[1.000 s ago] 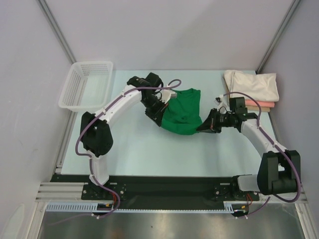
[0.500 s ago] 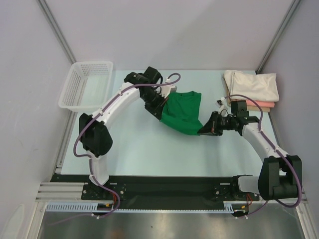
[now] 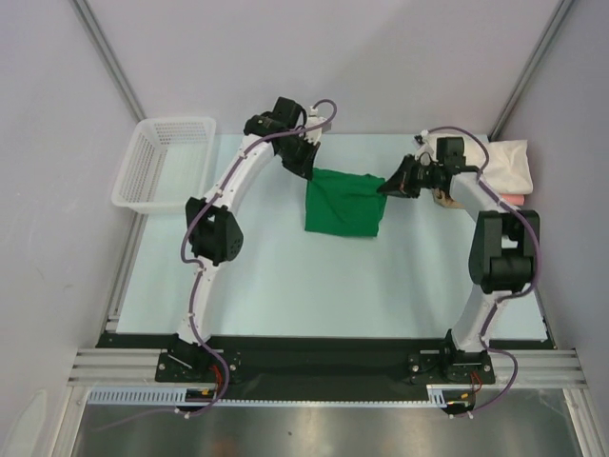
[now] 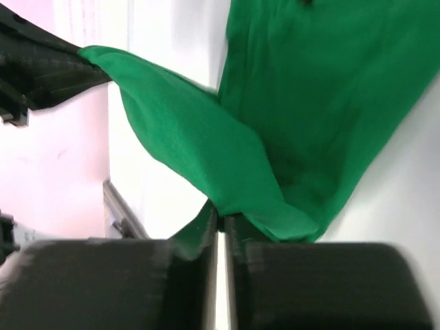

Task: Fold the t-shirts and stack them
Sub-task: Fold the tshirt, then neatly place the folded tshirt to the corner

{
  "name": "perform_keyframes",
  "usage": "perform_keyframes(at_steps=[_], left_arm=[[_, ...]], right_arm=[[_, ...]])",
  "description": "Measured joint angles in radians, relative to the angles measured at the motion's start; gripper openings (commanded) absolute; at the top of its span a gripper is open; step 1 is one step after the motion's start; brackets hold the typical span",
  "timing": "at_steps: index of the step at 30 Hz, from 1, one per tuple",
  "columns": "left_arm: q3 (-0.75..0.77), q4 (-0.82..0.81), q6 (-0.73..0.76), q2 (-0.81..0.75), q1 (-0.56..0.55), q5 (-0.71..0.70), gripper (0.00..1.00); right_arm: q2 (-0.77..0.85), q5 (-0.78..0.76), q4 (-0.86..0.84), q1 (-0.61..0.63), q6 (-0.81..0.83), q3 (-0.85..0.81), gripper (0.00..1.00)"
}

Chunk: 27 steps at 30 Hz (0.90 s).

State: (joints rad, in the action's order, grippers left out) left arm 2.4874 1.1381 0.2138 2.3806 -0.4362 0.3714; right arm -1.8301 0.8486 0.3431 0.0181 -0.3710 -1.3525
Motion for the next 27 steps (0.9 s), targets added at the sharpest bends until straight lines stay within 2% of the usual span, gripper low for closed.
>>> perform_keyframes(at_steps=[1, 2, 4, 5, 7, 10, 13, 17, 18, 22, 27], left_arm=[[0.021, -0.038, 0.000, 0.023, 0.006, -0.015, 0.45], [0.024, -0.077, -0.003, 0.035, 0.010, -0.039, 0.66], [0.023, -0.160, -0.018, 0.055, 0.011, -0.077, 0.72], [0.023, -0.198, -0.026, 0.062, 0.011, -0.092, 0.75], [0.023, -0.281, -0.029, 0.074, 0.009, -0.121, 0.77], [-0.016, -0.390, -0.027, 0.059, 0.010, -0.152, 0.77], [-0.094, -0.438, -0.021, 0.016, 0.017, -0.146, 0.72], [-0.060, -0.407, -0.059, 0.013, 0.048, 0.034, 0.69], [-0.067, -0.413, -0.087, 0.007, 0.064, 0.119, 0.68], [-0.216, -0.416, -0.182, -0.046, 0.120, 0.387, 0.67], [-0.350, -0.359, -0.212, -0.038, 0.126, 0.491, 0.68]], right_arm=[[-0.055, -0.008, -0.009, 0.000, 0.003, -0.056, 0.26], [-0.104, -0.018, -0.017, 0.000, 0.006, -0.111, 0.44], [-0.200, -0.048, -0.028, 0.005, 0.023, -0.210, 0.57], [-0.230, -0.059, -0.029, 0.005, 0.027, -0.242, 0.60], [-0.288, -0.084, -0.027, 0.006, 0.035, -0.297, 0.66], [-0.302, -0.100, -0.008, 0.002, 0.051, -0.310, 0.68], [-0.294, -0.111, 0.014, -0.003, 0.091, -0.305, 0.72], [-0.259, -0.118, 0.037, -0.018, 0.140, -0.218, 0.73], [-0.257, -0.117, 0.049, -0.027, 0.145, -0.203, 0.73], [-0.282, -0.096, 0.096, -0.063, 0.164, -0.195, 0.76], [-0.362, -0.044, 0.088, -0.099, 0.144, -0.213, 0.76]])
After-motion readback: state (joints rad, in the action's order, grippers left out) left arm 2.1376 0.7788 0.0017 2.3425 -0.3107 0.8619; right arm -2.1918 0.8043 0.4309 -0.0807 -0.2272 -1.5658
